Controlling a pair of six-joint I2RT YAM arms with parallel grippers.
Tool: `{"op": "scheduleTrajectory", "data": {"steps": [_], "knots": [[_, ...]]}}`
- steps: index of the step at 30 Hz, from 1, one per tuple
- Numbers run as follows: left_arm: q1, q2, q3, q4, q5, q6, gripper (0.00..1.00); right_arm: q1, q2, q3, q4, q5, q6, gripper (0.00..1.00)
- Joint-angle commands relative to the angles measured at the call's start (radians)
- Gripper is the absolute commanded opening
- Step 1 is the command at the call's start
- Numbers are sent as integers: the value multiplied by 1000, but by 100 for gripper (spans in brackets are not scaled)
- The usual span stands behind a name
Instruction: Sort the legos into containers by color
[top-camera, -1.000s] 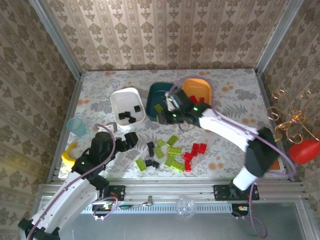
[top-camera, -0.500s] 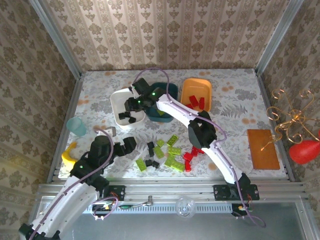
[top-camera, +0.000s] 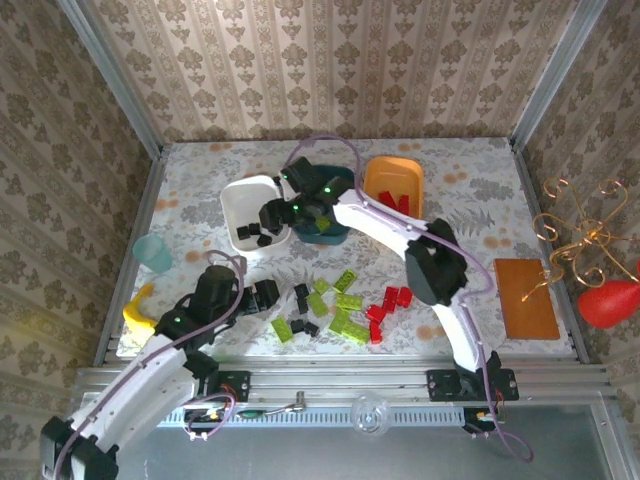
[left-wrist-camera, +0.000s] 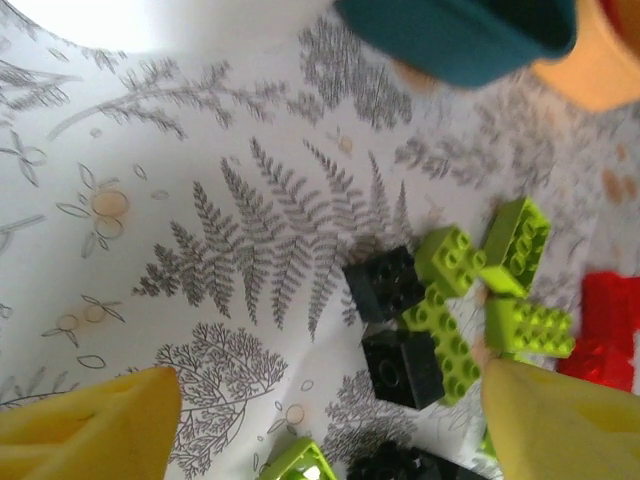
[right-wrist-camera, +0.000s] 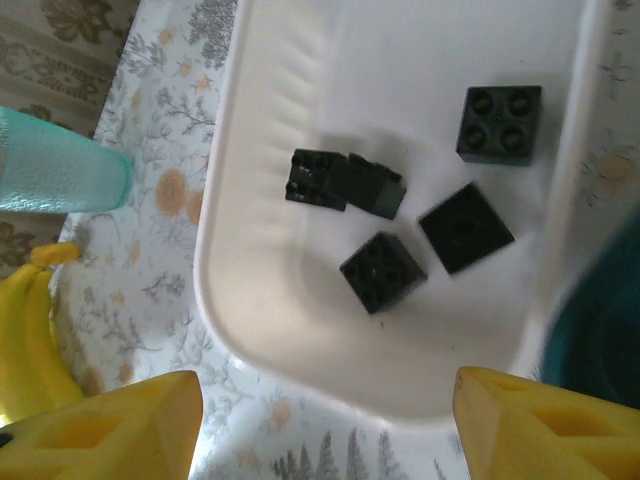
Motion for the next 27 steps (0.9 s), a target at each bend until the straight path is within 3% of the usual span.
{"op": "scheduleTrajectory", "data": {"steps": [1,8,13,19,27], "knots": [[-84,95,42,54,-9,26,78,-14,-175,-196,150,42,24,68],[-302,325,149,-26,-153,96,70,-74,-438,-592,251,70,59,68],[-402,326,159,-101,-202,112,68,-108,-569,-769,288,72,79,68],[-454,339,149,-116,-163,154,68,-111,-629,-867,295,88,91,68],[-489,425,190,-141,-193,227,66,-124,-656,-893,303,97,102,68]]}}
